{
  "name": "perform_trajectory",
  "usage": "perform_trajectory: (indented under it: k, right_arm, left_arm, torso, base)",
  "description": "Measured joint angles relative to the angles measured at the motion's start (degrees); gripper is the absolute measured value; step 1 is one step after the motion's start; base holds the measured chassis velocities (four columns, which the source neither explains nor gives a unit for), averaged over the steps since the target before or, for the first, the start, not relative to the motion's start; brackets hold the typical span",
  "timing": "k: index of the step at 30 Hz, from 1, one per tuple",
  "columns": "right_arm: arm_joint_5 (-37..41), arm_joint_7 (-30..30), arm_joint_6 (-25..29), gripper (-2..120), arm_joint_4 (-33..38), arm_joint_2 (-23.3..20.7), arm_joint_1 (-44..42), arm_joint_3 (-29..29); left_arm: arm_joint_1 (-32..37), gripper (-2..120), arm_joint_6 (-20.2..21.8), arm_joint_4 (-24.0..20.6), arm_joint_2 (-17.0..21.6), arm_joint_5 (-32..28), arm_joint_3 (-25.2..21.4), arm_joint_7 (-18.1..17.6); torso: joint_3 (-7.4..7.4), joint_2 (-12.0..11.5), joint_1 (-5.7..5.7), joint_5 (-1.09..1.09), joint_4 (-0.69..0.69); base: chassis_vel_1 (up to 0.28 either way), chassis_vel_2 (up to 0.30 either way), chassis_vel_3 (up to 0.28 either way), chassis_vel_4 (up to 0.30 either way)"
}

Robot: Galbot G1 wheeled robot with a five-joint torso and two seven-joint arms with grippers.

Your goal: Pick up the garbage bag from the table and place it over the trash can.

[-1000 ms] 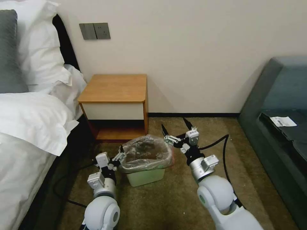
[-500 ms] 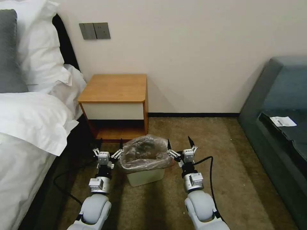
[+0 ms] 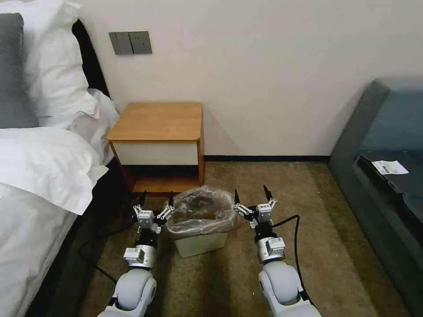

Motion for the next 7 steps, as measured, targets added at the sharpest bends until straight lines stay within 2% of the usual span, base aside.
perform_trajectory:
  k: [7]
  right_arm:
    - [0.06,-0.03,-0.09,100,0.07,-0.04,0.02,-0.01]
  left_arm:
    - [0.02,93,0.14,-0.03,-0.02,-0.03,-0.02,-0.05]
  torso:
    - [0.0,0.0,0.0,0.0,0.0]
  base:
    - [0.0,0.0,0.0,0.0]
